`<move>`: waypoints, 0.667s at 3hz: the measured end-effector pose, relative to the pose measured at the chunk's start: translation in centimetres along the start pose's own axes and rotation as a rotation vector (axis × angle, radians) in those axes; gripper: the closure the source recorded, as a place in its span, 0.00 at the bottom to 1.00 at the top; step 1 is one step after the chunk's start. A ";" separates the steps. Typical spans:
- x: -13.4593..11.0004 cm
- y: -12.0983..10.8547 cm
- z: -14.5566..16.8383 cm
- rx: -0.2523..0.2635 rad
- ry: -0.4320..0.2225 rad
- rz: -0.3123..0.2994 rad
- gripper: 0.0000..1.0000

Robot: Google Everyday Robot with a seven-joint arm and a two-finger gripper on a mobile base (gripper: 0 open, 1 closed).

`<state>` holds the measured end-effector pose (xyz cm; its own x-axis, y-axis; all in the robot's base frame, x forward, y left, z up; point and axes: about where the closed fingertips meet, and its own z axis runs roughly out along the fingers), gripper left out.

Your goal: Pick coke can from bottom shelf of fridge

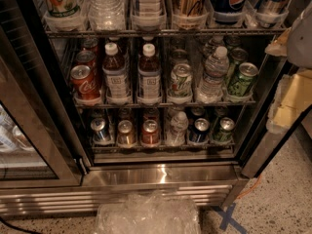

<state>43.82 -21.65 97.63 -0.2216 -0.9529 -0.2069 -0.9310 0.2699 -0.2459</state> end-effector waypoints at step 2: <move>-2.2 1.8 1.0 -0.022 -0.096 0.065 0.00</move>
Offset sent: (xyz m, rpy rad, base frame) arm -0.0433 0.1373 -0.0400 0.6219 0.0565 -0.1763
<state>42.95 -18.94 96.69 -0.2541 -0.9155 -0.3119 -0.9219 0.3268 -0.2083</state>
